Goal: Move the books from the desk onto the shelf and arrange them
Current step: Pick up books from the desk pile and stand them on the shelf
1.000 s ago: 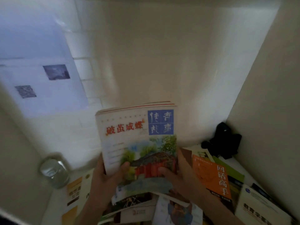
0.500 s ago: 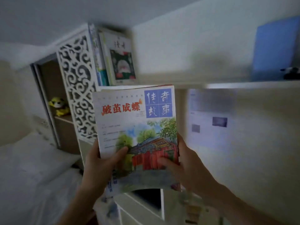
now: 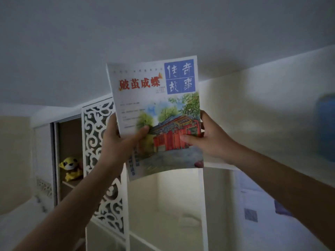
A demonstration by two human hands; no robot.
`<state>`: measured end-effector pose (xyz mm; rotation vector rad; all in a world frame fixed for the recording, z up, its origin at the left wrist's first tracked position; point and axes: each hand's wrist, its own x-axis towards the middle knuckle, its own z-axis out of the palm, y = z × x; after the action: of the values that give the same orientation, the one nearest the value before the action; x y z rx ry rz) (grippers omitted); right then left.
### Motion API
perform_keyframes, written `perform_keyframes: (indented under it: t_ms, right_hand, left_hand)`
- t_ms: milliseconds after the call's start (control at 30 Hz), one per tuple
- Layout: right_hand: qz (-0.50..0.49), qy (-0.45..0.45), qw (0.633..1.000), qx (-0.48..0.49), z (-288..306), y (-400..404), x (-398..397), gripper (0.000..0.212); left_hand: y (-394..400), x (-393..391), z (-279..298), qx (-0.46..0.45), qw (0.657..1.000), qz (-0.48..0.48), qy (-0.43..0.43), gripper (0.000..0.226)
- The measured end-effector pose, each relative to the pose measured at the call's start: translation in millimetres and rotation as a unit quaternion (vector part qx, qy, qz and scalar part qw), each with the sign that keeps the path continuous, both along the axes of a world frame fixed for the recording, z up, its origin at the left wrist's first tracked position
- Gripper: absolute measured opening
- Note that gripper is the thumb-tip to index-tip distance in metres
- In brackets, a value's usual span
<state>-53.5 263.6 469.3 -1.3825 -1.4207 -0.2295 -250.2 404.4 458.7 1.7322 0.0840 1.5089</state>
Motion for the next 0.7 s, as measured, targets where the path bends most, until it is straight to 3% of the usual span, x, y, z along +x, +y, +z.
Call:
perform_keyframes:
  t_ms: [333, 500, 633, 700]
  right_hand:
    - [-0.047, 0.06, 0.996, -0.054, 20.8, 125.2, 114.5, 0.056]
    - [-0.063, 0.072, 0.992, -0.082, 23.6, 188.2, 151.3, 0.057]
    - [-0.078, 0.073, 0.989, -0.103, 22.8, 229.1, 171.3, 0.039]
    - [-0.082, 0.086, 0.988, -0.094, 20.4, 239.1, 171.7, 0.04]
  left_hand:
    - [124.3, 134.1, 17.4, -0.067, 0.998, 0.01, -0.008, 0.074]
    - [165.6, 172.0, 14.8, -0.097, 0.992, 0.084, -0.014, 0.061]
    - [190.6, 187.4, 17.3, -0.079, 0.985, 0.155, -0.013, 0.07]
    - [201.2, 193.4, 15.7, -0.056, 0.977, 0.205, -0.006, 0.076]
